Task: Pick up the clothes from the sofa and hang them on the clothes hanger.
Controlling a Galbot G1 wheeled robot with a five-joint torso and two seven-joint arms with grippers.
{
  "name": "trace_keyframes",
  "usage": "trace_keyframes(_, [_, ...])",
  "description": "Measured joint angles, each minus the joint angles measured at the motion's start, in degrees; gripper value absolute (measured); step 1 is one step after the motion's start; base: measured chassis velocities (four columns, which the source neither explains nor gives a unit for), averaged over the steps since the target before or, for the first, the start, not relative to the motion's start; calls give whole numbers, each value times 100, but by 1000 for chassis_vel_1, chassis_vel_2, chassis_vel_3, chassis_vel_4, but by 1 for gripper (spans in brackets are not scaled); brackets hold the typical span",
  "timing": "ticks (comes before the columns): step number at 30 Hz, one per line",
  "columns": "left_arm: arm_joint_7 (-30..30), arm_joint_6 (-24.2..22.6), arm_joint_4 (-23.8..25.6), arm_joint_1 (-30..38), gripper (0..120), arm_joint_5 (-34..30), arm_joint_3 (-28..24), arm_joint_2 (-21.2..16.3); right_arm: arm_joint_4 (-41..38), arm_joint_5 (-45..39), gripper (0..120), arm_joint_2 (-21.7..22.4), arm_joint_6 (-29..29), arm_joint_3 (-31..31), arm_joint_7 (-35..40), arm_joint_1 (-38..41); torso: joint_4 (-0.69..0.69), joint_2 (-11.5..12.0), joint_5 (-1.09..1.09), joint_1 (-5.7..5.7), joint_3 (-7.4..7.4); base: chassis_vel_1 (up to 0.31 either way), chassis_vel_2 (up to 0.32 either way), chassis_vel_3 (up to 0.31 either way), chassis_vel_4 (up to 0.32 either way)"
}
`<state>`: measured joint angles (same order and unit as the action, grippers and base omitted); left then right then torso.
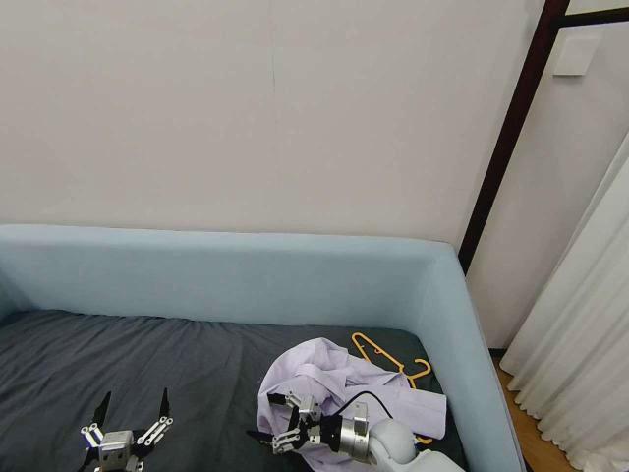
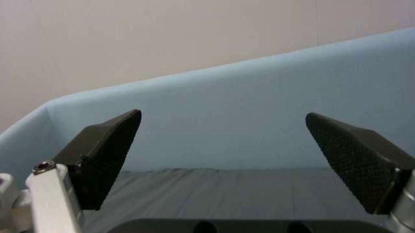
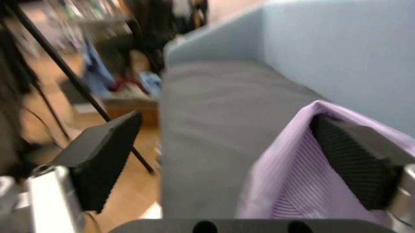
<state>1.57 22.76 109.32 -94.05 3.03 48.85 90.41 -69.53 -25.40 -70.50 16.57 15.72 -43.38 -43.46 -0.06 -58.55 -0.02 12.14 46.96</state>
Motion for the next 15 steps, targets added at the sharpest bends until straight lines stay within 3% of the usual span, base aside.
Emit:
trace_keyframes(2, [1,0,20,-18,100,4,-1,-6,-46,378,100,10,-135,-16,211,-63,0,0,0,0,0,0,0,0,0])
trace_keyframes(5, [1,-1,29,-25,100,-2,9,-33,-121,202,100,54,-245,4,190,-108,-1,0,0,0,0,0,0,0,0])
trace_keyframes(8, [-2,-2,20,-25,100,-31,43,-100,-239,-778,100,154,-452,-7,-616,-109,-1,0,0,0,0,0,0,0,0])
trace_keyframes(12, [-5,-2,-4,-10,100,-46,32,-125,-189,-1183,100,171,-461,-197,-1144,60,-1,0,-1,0,0,0,0,0,0])
trace_keyframes(15, [-6,-3,-31,9,100,-47,4,-136,-154,-1391,100,188,-495,-245,-367,196,-1,0,-1,0,0,0,0,0,0])
